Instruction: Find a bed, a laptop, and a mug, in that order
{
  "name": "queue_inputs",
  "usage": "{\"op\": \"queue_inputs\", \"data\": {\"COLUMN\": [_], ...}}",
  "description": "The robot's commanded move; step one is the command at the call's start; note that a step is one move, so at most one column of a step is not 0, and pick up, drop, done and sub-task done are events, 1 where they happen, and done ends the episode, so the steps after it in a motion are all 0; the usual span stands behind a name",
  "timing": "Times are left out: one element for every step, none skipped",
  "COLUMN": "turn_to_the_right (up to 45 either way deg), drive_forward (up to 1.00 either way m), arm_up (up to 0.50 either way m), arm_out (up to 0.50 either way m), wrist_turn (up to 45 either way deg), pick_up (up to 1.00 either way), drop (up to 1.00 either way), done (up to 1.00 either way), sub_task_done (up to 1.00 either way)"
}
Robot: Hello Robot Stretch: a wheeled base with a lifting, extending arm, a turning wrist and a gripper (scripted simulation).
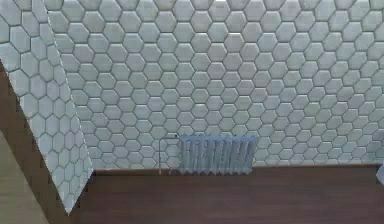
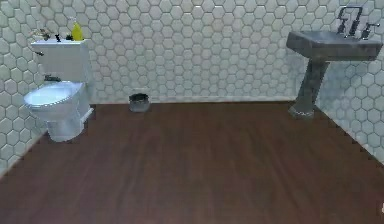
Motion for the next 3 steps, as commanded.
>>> {"op": "queue_inputs", "data": {"turn_to_the_right": [30.0, 0.0, -45.0], "drive_forward": [0.0, 0.05, 0.0], "arm_up": [0.0, 0.0, 0.0], "arm_out": [0.0, 0.0, 0.0], "wrist_turn": [0.0, 0.0, 0.0], "pick_up": [0.0, 0.0, 0.0], "drop": [0.0, 0.0, 0.0], "done": [0.0, 0.0, 0.0], "sub_task_done": [0.0, 0.0, 0.0]}}
